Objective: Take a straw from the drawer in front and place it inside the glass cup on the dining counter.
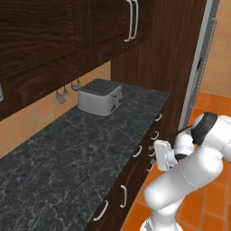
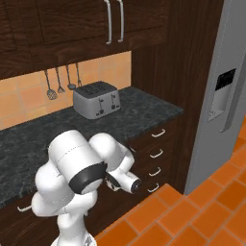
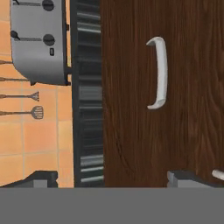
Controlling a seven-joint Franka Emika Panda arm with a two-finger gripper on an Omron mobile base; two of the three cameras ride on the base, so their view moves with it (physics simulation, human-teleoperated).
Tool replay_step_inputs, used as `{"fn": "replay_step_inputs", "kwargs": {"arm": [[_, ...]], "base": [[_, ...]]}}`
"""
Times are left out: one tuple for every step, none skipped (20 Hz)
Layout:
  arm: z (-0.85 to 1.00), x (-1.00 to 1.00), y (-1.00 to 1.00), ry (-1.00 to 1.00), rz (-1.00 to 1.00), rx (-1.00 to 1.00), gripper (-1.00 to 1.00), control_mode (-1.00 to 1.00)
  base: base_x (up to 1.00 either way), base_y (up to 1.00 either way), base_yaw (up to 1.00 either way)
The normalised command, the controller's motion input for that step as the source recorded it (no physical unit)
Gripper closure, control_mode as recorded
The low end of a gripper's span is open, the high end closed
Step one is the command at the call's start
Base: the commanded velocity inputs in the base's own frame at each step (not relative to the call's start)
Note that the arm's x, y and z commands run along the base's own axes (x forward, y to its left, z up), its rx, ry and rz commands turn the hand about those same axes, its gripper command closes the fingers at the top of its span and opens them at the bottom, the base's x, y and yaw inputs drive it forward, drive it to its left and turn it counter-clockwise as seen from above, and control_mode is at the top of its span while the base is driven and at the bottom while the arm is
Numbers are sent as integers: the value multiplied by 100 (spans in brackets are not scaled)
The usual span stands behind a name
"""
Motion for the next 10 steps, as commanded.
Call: {"fn": "replay_step_inputs", "kwargs": {"arm": [[-28,24,18,0,-1,1,-100,-100],[-28,29,16,0,-1,1,-100,-100],[-17,19,0,0,0,5,-100,-100],[-28,20,-17,0,0,10,-100,-100],[-33,23,-20,0,0,11,-100,-100],[-28,28,-15,0,0,10,-100,-100],[-21,34,-11,0,0,11,-100,-100],[-20,44,0,0,0,8,-100,-100],[-17,50,0,0,0,6,-100,-100],[-15,43,0,0,0,7,-100,-100]], "base": [[0,0,0],[0,0,0],[0,0,0],[0,0,0],[0,0,0],[0,0,0],[0,0,0],[0,0,0],[0,0,0],[0,0,0]]}}
